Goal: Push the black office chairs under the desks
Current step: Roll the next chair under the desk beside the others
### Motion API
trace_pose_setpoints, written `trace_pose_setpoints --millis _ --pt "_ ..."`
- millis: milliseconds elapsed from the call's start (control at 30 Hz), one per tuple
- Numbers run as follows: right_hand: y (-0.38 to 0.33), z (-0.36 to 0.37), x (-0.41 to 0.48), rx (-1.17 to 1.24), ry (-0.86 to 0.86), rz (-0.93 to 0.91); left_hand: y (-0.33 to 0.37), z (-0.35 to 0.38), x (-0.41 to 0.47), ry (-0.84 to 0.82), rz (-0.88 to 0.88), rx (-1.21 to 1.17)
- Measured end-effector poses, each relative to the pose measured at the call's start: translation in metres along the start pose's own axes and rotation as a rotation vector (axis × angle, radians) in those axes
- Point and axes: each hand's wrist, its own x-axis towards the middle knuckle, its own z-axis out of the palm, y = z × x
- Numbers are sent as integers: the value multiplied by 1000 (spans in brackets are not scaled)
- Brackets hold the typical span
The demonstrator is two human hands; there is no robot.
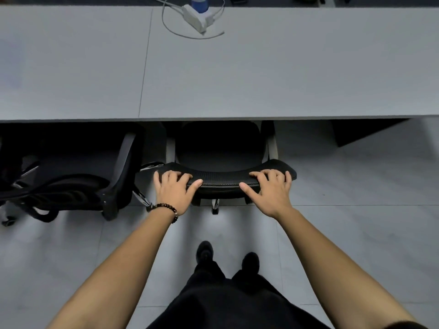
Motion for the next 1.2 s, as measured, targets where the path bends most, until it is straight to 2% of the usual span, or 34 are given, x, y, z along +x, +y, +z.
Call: trace_pose_setpoints --millis 233,533,833,933,1067,1133,1200 --pt "0 18 -32 32 83 55 -2 10 -25 10 -30 -39" --pt "3 18 -23 42 7 63 1 12 -21 21 -26 -6" --pt "2 19 -23 72 67 51 1 13 -19 33 -24 -72" --pt "3 13 -22 85 65 62 1 8 -18 2 -46 -117" --pt "8 -3 -28 41 -32 16 -6 -5 -30 11 -9 -196" --pt "11 -11 -39 53 -66 -21 -8 -16 -48 47 5 -302" --pt "12 -17 -60 161 -63 -9 -9 -23 -72 64 -22 -448"
